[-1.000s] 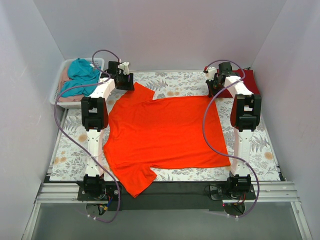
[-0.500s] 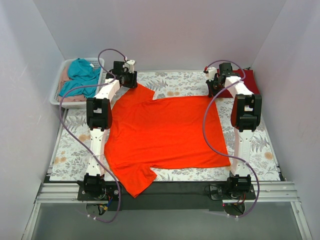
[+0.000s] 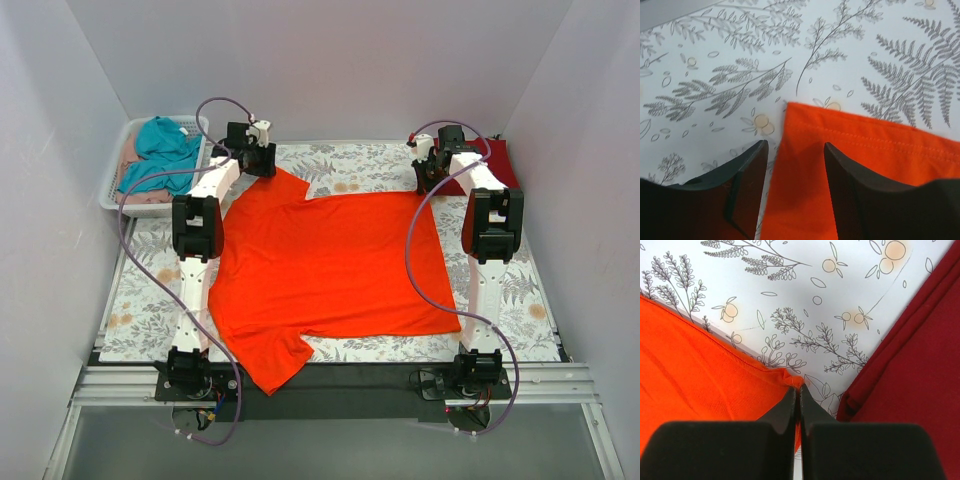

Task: Fold and stack the t-shirts
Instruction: Fold the tshirt

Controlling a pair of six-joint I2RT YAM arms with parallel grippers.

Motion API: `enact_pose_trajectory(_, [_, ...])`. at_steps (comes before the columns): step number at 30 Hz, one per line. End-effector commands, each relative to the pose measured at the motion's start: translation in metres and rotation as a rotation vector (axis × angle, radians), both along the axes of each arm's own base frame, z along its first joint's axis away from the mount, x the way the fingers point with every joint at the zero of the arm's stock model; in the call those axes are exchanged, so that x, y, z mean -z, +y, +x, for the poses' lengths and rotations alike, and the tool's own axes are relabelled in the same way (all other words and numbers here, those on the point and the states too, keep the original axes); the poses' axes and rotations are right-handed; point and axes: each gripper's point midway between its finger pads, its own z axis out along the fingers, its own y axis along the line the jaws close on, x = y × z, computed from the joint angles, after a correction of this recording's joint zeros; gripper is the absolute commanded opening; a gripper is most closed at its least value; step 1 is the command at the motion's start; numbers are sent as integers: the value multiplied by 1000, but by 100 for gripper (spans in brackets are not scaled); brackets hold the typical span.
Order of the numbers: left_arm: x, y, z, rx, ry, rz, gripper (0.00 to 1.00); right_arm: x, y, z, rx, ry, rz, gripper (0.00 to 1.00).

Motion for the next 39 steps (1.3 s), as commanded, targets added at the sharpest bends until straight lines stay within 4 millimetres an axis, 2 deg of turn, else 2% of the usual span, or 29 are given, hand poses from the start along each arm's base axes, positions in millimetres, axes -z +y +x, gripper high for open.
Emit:
enact_pose_trajectory(1, [-6, 40, -38, -39, 133, 31, 47, 10, 0, -23, -15, 82, -5, 1])
enact_pose_trajectory(5, [8, 37, -78, 44, 238, 27, 50, 12, 0, -25, -15, 90, -5, 1])
enact_pose_trajectory(7, [16, 39, -90, 44, 278, 26, 50, 13, 0, -26, -15, 93, -4, 1])
enact_pose_trajectory(10, [20, 41, -97, 35, 296, 28, 47, 14, 0, -27, -15, 98, -5, 1])
enact_pose_trajectory(13, [24, 41, -93, 25, 290, 22, 44, 14, -1, -27, -19, 95, -9, 1])
enact_pose_trajectory(14, [20, 40, -86, 24, 275, 16, 44, 14, -1, -27, -18, 97, -11, 1])
enact_pose_trajectory(15, [27, 39, -85, 18, 287, 11, 43, 15, -1, -28, -22, 99, -11, 1])
enact_pose_trajectory(17, [24, 35, -78, 27, 277, 7, 38, 17, -1, -28, -21, 102, -12, 1])
enact_pose_trajectory(18, [32, 33, -80, 38, 288, 14, 37, 16, -1, -28, -22, 102, -11, 1])
enact_pose_trajectory(22, [41, 24, -84, 86, 283, 65, 32, 14, -2, -27, -25, 98, -14, 1])
enact_pose_trajectory(24, [42, 23, -82, 81, 273, 78, 26, 14, -2, -26, -26, 95, -18, 1])
enact_pose_trajectory(27, [44, 32, -73, 39, 250, 120, 14, 12, -2, -25, -26, 89, -22, 1])
enact_pose_trajectory(28, [41, 34, -69, 33, 234, 132, 9, 11, -3, -24, -27, 88, -23, 1])
enact_pose_trajectory(29, [42, 40, -66, 19, 227, 157, 1, 11, -3, -24, -27, 86, -25, 1])
enact_pose_trajectory(33, [29, 45, -52, 4, 177, 172, 0, 3, -4, -17, -24, 60, -28, 1])
enact_pose_trajectory(35, [12, 49, -41, -11, 132, 168, 0, -1, -3, -14, -23, 48, -26, 1])
enact_pose_trajectory(37, [-16, 50, -32, -20, 78, 138, 0, -16, -3, -8, -24, 11, -21, 1])
enact_pose_trajectory(39, [-29, 52, -32, -9, 61, 103, 0, -31, -4, -2, -26, -23, -20, 1])
